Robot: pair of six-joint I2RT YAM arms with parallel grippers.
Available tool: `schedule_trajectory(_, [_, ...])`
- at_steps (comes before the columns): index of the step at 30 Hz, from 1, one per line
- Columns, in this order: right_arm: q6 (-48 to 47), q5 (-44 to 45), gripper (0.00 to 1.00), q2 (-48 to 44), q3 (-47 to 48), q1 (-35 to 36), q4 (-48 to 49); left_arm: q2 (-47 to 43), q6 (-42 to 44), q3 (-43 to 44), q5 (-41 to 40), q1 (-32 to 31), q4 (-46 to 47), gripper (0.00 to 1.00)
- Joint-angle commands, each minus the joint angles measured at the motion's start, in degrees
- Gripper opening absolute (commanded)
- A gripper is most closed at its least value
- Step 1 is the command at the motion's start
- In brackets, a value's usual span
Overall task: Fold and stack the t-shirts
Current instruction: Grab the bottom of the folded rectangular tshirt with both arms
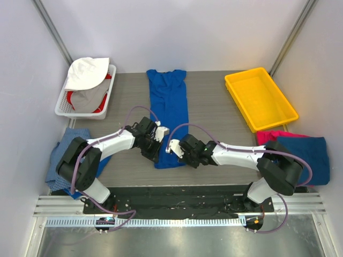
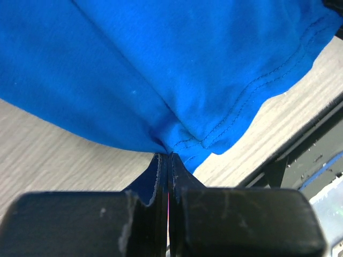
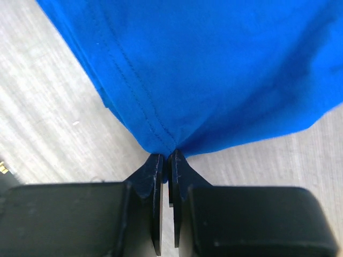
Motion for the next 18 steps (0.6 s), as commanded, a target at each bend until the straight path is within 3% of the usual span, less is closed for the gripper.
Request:
schedule_trajectory(1, [0.42, -3.80, 0.01, -2.86, 1.96, 1.48, -3.30, -2.28, 2.00, 1.83, 2.78, -0.89, -1.15, 0.00])
schedule_trajectory(18, [-2.21, 4.10, 0.01, -5.94, 8.11, 2.01, -7.70, -8.34, 1.83, 5.08, -1.26, 3.67, -4.05, 0.00])
